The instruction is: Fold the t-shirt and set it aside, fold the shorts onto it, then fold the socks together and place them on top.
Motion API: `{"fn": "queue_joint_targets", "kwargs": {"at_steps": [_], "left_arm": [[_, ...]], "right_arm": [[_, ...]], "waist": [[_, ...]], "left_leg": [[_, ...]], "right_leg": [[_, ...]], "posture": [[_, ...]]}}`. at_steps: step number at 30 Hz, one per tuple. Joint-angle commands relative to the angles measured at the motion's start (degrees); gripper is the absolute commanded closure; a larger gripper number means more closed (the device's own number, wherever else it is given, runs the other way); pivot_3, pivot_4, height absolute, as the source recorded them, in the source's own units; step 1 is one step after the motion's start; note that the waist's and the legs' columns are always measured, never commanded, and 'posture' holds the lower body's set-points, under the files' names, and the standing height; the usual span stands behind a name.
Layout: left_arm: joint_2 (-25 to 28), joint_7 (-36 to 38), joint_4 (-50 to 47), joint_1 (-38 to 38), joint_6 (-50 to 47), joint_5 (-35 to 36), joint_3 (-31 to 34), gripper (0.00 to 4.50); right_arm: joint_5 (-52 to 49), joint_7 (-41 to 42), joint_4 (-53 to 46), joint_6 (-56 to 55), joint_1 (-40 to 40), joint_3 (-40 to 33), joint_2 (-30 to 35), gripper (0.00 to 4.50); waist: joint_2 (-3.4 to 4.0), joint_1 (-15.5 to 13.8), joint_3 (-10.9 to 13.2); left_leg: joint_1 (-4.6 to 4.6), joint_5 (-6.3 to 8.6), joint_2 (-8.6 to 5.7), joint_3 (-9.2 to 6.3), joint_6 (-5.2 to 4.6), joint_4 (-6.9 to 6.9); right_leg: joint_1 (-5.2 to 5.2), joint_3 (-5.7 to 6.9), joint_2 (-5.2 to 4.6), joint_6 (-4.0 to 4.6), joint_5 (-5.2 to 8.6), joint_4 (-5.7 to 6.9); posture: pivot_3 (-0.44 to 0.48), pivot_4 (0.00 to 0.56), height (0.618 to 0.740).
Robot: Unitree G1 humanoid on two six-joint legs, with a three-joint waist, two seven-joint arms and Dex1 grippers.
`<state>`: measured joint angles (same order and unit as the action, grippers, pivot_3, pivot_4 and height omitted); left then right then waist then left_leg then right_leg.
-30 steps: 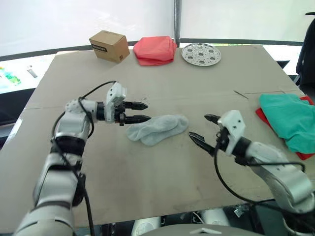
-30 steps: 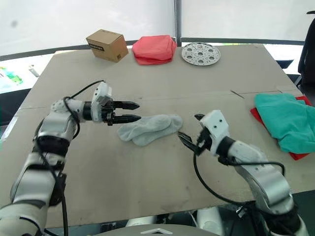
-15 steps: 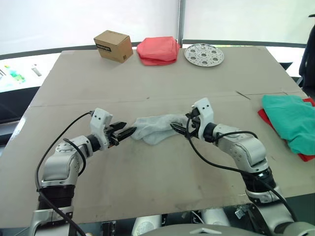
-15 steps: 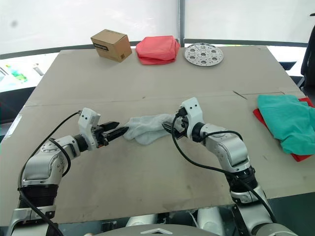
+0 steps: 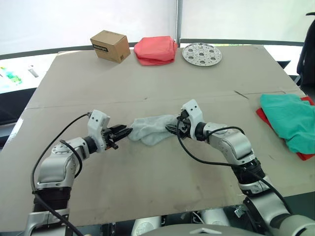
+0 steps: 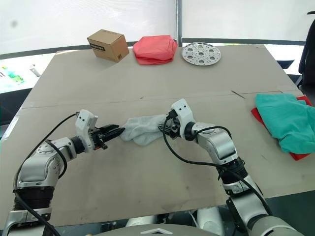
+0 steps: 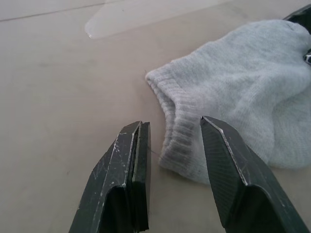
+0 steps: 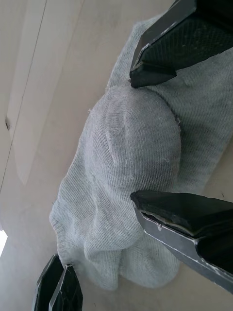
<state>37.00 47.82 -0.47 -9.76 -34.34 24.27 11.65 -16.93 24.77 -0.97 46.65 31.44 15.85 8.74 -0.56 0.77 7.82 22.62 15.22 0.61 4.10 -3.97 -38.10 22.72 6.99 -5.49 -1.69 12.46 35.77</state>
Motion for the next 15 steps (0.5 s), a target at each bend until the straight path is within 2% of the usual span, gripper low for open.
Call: {"fn": "queue_joint_targets", "kwargs": {"at_steps": [1, 2, 4, 6, 7, 12, 15], "left_arm": [[0.9, 0.21, -0.72, 0.74, 0.76, -0.66, -0.75, 3.19], [1.08, 0.23, -0.88, 1.21, 0.56, -0.93, -1.22, 3.48], [1.12, 0.21, -1.41, 1.96, 0.55, -1.06, -1.59, 4.35], [1.08, 0.23, -1.75, 2.34, 0.69, -0.79, -1.52, 4.5], [1.04, 0.34, -1.95, 2.57, 0.98, -0.56, -1.31, 4.5], [-0.6, 0.3, -4.49, 2.92, 0.63, 5.42, 4.28, 4.5], [-0.86, 0.1, -9.26, 2.96, -4.6, 13.38, 8.36, 4.5]], "right_arm": [[1.52, 1.59, -0.11, -2.95, 1.76, 1.16, -0.09, 1.82], [1.9, 2.06, -0.01, -3.38, 1.82, 1.54, 0.0, 2.23], [2.52, 3.04, -0.31, -4.19, 1.65, 2.29, 0.43, 3.13], [2.87, 3.52, -0.87, -4.45, 1.25, 2.35, 0.77, 4.16], [2.88, 3.83, -1.42, -4.43, 0.98, 2.28, 0.99, 4.44], [2.44, 5.02, -5.9, -4.38, -0.13, 1.01, 2.46, 4.44], [0.91, 5.56, -9.8, -2.0, 0.15, -1.21, 3.85, 4.44]], "waist": [[0.0, 0.07, 0.0], [0.0, 0.1, 0.0], [0.01, 0.12, 0.0], [0.02, 0.12, 0.01], [0.02, 0.1, 0.01], [0.04, 0.07, 0.02], [0.04, 0.03, 0.04]], "left_leg": [[0.0, 0.0, 0.0, 0.0, 0.0, 0.0], [0.0, 0.0, 0.0, 0.0, 0.0, 0.0], [-0.01, 0.0, 0.0, 0.0, 0.0, 0.01], [-0.04, 0.0, 0.0, 0.0, 0.0, 0.06], [-0.04, 0.0, 0.0, 0.0, 0.01, 0.06], [-0.04, 0.04, 0.0, 0.0, 0.08, 0.07], [-0.03, 0.06, 0.01, -0.02, 0.1, 0.07]], "right_leg": [[0.0, 0.0, 0.0, 0.0, 0.0, 0.0], [0.0, -0.01, 0.0, 0.0, 0.0, 0.0], [0.01, -0.01, 0.0, 0.0, 0.0, 0.0], [0.01, -0.01, -0.01, 0.0, 0.0, 0.0], [0.01, -0.01, -0.01, 0.0, 0.0, 0.0], [0.05, -0.01, -0.08, 0.0, 0.0, -0.04], [0.07, 0.02, -0.09, 0.0, 0.0, -0.03]], "posture": [[0.0, 0.15, 0.736], [0.0, 0.15, 0.736], [0.0, 0.15, 0.736], [0.0, 0.15, 0.736], [0.0, 0.15, 0.736], [0.0, 0.15, 0.736], [0.0, 0.15, 0.736]]}}
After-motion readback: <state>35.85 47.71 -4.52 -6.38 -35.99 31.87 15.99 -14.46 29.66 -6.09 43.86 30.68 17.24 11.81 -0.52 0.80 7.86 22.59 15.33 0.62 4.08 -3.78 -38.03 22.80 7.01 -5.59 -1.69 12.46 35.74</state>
